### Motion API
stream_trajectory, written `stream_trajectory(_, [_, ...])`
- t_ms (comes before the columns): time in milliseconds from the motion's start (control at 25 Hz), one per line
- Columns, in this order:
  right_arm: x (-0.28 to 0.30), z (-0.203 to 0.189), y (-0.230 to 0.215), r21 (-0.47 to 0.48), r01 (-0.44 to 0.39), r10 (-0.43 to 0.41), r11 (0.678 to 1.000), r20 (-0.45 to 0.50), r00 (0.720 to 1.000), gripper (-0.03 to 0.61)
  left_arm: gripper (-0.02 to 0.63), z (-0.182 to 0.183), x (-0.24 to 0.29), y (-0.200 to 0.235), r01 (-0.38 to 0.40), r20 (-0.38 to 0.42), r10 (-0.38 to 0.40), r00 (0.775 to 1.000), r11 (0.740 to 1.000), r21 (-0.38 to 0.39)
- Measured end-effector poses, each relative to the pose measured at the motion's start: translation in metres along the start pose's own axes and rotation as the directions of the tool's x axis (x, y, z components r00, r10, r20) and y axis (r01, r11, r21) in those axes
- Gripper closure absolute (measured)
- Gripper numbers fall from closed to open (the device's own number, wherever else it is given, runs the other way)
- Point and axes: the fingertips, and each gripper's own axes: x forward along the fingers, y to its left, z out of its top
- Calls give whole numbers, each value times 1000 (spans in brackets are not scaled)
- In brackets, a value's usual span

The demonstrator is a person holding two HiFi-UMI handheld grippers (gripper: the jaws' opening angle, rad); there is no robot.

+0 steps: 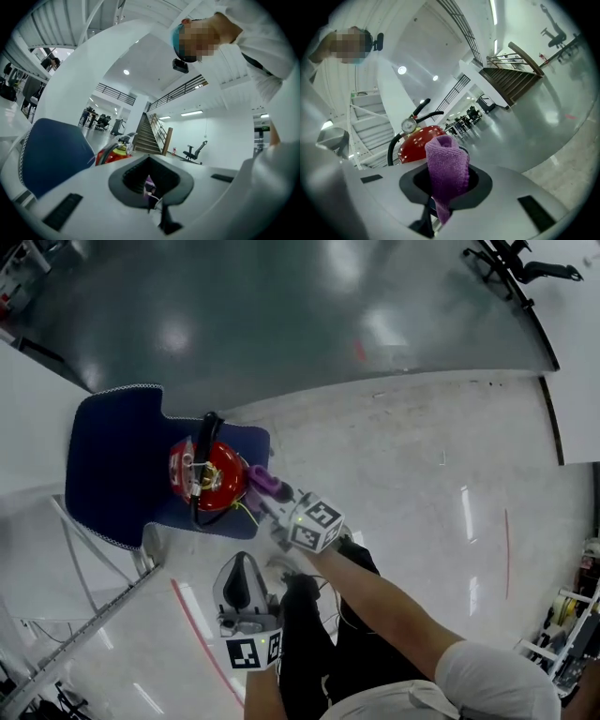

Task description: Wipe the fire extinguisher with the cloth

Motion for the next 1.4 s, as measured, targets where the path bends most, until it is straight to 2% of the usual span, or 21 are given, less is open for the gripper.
stream_trajectory(320, [-9,37,34,2,37,-37,999,38,999,522,609,37,-23,-5,14,-19,-14,1000,1000,4])
stream_trajectory(520, [-11,55,56,5,-24,24,1000,47,999,522,609,49,-33,-8,-20,-22,20,1000,1000,11])
stream_trajectory(680, [-29,92,91,-73,-80,86,994,89,992,522,609,63,-42,-20,-48,-10,48,999,999,18])
stream_trajectory(800, [-44,119,102,-147,-98,113,984,97,989,522,609,81,-40,-29,-68,17,68,998,996,57])
stream_trajectory(920, [-59,120,97,-158,-65,76,985,65,995,522,609,89,-40,-31,-58,-1,58,998,997,57])
stream_trajectory(1040, [-74,119,98,-154,-2,12,988,65,998,522,609,96,-41,-26,-3,-39,6,999,998,65])
stream_trajectory(1160, [-76,113,90,-160,83,-67,984,103,992,522,609,98,-25,-8,110,-65,-104,992,990,93])
stream_trajectory(1280, [-85,87,90,-148,203,-185,968,127,975,522,609,100,-23,6,245,-113,-231,966,961,131])
stream_trajectory(1400, [-95,69,96,-129,339,-314,932,181,932,522,609,97,-23,22,348,-156,-326,933,926,147])
